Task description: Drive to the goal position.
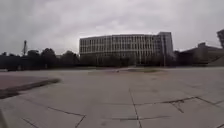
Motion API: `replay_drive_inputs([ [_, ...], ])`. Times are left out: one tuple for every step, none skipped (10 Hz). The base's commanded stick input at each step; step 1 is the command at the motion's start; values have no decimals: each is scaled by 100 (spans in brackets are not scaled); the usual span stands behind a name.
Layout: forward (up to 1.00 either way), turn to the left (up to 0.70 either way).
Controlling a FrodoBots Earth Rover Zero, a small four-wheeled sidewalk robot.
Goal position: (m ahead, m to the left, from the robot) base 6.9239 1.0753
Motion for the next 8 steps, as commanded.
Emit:
replay_drive_inputs([
  [100,40],
  [100,26],
  [100,0],
  [100,0],
  [100,0],
  [100,0],
  [100,0],
  [100,0],
])
